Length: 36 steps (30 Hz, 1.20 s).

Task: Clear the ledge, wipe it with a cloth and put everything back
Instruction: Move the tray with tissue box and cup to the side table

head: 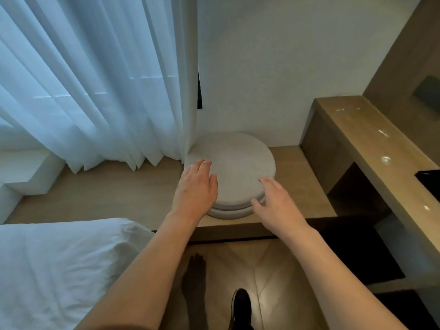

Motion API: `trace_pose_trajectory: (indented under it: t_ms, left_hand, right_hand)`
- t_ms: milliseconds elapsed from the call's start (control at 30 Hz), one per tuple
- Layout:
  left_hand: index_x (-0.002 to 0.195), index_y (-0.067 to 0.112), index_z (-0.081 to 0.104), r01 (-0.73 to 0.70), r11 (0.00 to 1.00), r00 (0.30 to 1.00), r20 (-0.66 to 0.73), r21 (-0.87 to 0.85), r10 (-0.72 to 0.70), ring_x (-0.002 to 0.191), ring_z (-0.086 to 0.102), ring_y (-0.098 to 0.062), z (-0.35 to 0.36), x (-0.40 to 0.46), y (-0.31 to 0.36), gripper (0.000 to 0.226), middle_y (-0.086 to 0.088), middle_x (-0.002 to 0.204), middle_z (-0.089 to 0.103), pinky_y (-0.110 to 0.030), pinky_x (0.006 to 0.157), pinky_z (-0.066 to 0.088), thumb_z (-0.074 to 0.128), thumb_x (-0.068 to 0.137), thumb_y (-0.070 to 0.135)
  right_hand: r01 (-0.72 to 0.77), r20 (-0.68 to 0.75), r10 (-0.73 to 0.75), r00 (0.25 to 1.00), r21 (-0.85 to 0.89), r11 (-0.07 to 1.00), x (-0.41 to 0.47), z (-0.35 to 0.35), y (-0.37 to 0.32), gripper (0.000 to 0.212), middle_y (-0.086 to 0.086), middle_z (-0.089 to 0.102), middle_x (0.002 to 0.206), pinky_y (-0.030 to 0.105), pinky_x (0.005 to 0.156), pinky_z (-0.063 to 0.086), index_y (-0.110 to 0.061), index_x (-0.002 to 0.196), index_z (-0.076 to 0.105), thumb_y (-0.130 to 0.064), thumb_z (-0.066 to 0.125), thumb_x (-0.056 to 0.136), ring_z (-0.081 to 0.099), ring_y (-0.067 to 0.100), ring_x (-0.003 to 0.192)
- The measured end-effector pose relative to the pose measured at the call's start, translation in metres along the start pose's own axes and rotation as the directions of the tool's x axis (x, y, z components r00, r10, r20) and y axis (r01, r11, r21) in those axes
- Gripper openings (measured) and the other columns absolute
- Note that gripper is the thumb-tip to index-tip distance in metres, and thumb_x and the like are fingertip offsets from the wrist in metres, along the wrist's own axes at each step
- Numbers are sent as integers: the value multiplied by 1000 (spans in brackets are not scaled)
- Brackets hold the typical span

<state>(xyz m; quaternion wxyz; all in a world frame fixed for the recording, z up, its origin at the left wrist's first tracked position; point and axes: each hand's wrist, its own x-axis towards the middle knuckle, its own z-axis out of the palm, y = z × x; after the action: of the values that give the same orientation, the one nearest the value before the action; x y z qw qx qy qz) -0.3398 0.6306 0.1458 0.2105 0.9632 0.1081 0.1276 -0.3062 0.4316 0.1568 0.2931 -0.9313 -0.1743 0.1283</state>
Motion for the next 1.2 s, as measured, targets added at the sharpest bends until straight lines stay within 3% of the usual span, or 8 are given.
trace_pose_trajectory:
  t_ms: [367,567,767,1000,1100,1200]
  left_hand:
    - [144,5,48,-3,1000,999,47,-2,4,135,47,-30,41,167,15,44,-14,145,52,-42,115,37,44,105,25]
    - [145,4,46,-124,992,976,174,-35,128,134,46,-32,90,256,53,44,-15,147,49,-41,115,33,44,105,22]
    - [137,-2,54,-274,946,907,280,-173,314,124,53,-39,145,342,124,53,-23,136,57,-45,110,38,39,96,28]
    - [143,7,50,-569,758,691,315,-319,651,133,50,-28,197,357,233,43,-12,143,54,-43,116,38,47,104,24]
    - [146,12,48,-651,638,550,323,-412,770,138,45,-20,209,328,283,44,-5,147,52,-36,119,32,48,104,27]
    - [149,12,45,-728,487,362,334,-483,870,142,40,-18,217,288,328,46,-6,151,48,-37,122,29,46,105,27]
  right_hand:
    - [-32,11,31,999,9,999,156,-54,32,66,1,24,162,26,117,18,-14,157,22,-27,53,100,20,15,149]
    - [-197,-89,200,976,38,980,207,-92,78,67,-2,23,163,21,110,12,-18,157,23,-30,55,100,18,13,150]
    - [-424,-246,430,868,83,902,229,-143,121,67,1,23,163,27,119,18,-16,157,22,-28,55,101,19,14,150]
    - [-639,-393,668,632,224,736,181,-178,163,66,0,26,161,31,119,23,-18,157,23,-29,55,100,24,16,148]
    - [-712,-448,758,474,310,630,136,-185,178,67,-1,27,161,33,118,26,-21,157,24,-30,56,99,26,15,148]
    - [-761,-496,814,303,388,520,96,-185,190,69,-1,28,161,34,118,27,-23,156,24,-30,59,97,26,15,148]
